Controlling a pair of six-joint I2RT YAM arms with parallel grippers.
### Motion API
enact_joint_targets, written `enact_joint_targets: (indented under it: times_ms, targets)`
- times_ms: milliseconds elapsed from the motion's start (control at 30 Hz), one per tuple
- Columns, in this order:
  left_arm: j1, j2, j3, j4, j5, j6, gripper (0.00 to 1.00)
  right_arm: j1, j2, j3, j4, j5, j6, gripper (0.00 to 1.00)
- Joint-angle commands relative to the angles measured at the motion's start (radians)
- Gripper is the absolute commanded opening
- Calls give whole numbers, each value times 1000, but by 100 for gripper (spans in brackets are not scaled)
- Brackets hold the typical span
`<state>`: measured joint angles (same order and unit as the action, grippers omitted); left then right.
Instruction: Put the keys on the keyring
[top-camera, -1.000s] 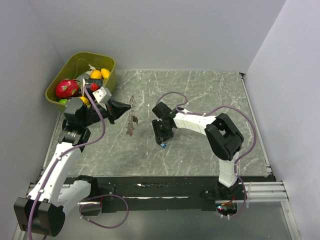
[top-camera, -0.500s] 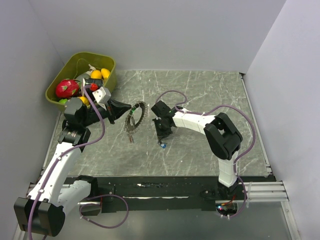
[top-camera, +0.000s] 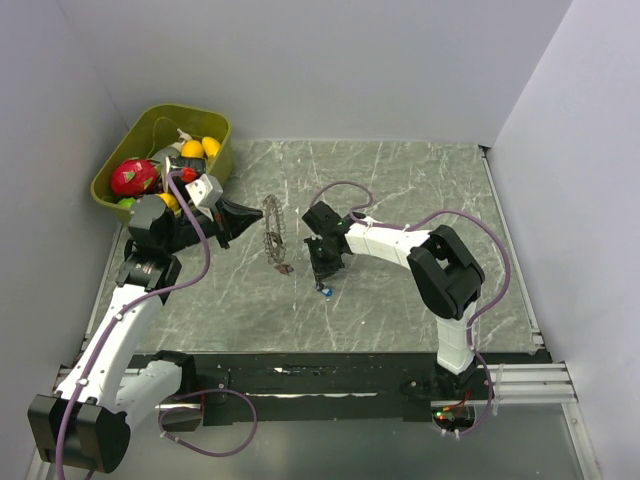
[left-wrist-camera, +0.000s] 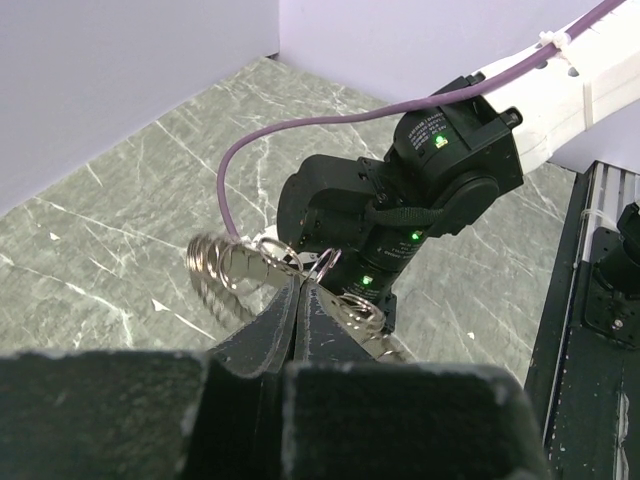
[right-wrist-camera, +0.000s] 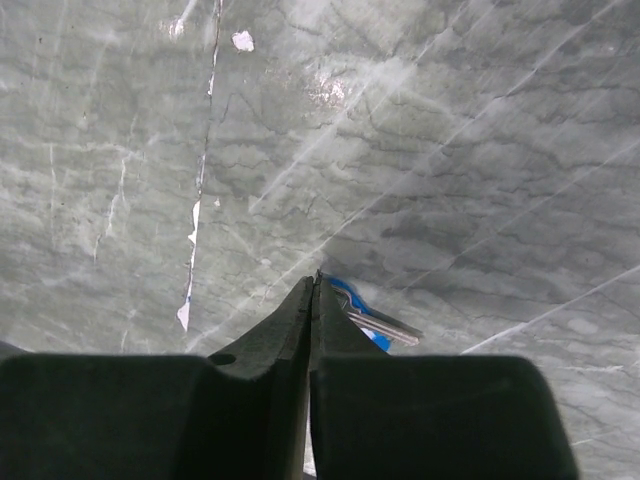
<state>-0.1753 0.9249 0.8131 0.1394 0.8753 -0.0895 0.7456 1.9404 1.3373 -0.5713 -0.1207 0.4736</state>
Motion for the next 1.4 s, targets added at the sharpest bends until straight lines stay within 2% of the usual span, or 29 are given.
enact_joint_targets:
  times_ms: [0, 200, 233, 367, 467, 567, 600, 1167, 1367]
  targets:
    - [3, -18, 17, 26, 21, 17, 1, 1, 17, 22, 2, -8, -12, 9]
    - [3, -18, 6, 46, 30, 7, 1, 6, 23, 30, -13, -2, -24, 13]
    - [3, -18, 6, 48, 28, 4, 1, 5, 23, 30, -13, 1, -24, 20]
    - [3, -15, 8, 45, 28, 8, 1, 14, 20, 31, -19, 18, -30, 25]
    - [3, -15, 9, 48, 31, 7, 1, 17, 19, 31, -19, 23, -32, 21]
    - [3, -14, 12, 43, 30, 8, 1, 17, 8, 19, 1, 12, -38, 3]
    - [3, -14, 14, 39, 30, 11, 1, 17, -6, 14, 8, 7, -39, 0]
    - [3, -21, 21, -12, 21, 56, 1, 15, -208, -115, 168, -36, -72, 0]
    - [3, -23, 17, -18, 16, 65, 1, 18, -199, -106, 159, -62, -111, 0]
